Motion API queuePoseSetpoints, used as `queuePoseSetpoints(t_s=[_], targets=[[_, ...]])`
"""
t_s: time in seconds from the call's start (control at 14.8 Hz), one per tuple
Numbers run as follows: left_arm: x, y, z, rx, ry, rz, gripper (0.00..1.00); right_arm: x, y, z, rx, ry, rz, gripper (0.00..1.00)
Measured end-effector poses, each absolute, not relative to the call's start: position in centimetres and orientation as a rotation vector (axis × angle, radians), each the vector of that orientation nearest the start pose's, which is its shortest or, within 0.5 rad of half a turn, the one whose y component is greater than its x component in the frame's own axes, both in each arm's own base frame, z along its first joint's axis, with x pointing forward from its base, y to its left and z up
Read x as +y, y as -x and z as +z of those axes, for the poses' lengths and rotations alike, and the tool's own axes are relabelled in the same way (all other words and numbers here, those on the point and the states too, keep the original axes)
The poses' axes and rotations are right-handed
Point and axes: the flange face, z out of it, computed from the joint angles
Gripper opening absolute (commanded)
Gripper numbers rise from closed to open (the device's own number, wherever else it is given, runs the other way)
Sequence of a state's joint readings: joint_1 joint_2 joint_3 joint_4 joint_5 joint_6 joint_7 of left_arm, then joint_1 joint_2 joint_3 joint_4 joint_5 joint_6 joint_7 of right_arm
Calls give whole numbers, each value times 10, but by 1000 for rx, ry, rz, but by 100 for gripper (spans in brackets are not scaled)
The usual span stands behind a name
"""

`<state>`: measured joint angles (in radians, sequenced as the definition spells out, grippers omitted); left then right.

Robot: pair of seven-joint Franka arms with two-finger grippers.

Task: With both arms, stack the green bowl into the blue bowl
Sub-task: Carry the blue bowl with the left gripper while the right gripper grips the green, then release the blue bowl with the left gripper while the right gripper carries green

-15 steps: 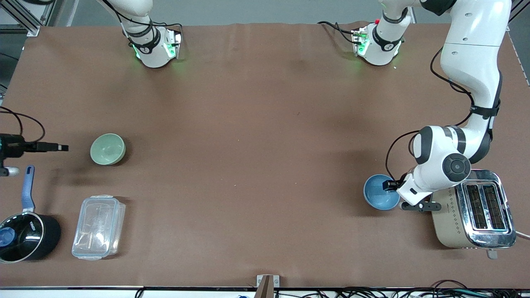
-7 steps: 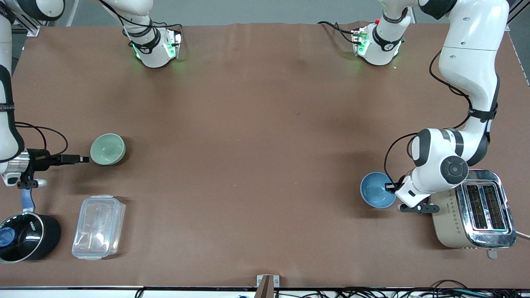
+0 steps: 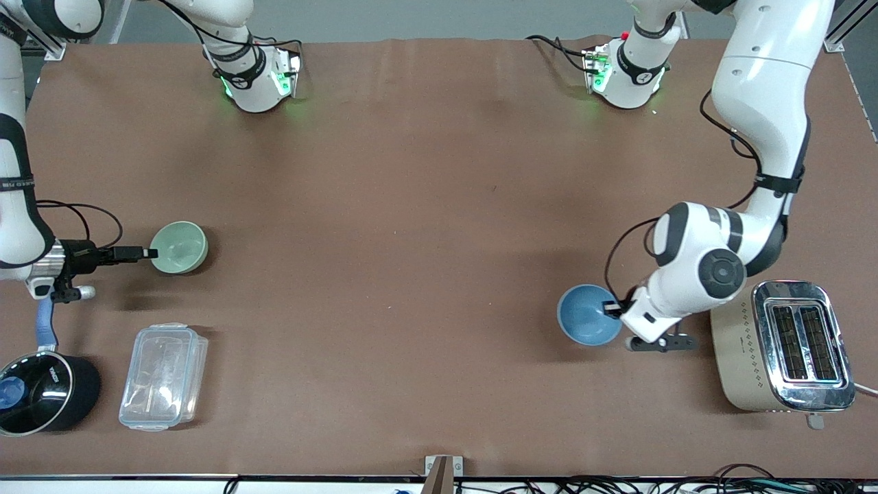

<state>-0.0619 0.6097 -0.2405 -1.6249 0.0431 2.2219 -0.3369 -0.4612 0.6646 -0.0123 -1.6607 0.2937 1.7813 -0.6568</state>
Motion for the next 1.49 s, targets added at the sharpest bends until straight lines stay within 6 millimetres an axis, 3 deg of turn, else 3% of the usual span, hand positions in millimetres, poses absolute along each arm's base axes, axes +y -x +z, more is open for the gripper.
queuePoseSetpoints(t_s=[0.07, 0.2, 0.47, 0.61, 0.81, 0.95, 1.15, 1.35, 1.49], targets=[[-206, -658, 283, -123, 3255, 52, 0, -259, -558, 189, -58, 2595, 437, 45], [-243, -645, 290, -215, 3276, 82, 0, -257, -554, 185, -71, 2579, 441, 20], [-313, -613, 291, -316, 3285, 143, 0, -247, -533, 169, -11, 2415, 414, 6], [-368, -583, 286, -318, 3285, 157, 0, -243, -532, 169, -17, 2400, 406, 5], [-436, -544, 270, -363, 3315, 137, 0, -226, -546, 195, -51, 2428, 388, 4], [-450, -535, 260, -397, 3326, 133, 0, -218, -551, 214, -39, 2439, 390, 4], [-455, -534, 254, -413, 3346, 113, 1, -201, -555, 247, 16, 2469, 403, 7], [-478, -522, 232, -394, 3406, 68, 1, -163, -566, 296, 41, 2533, 400, 7], [-493, -507, 207, -373, 3432, 71, 9, -127, -574, 321, 48, 2574, 404, 7]])
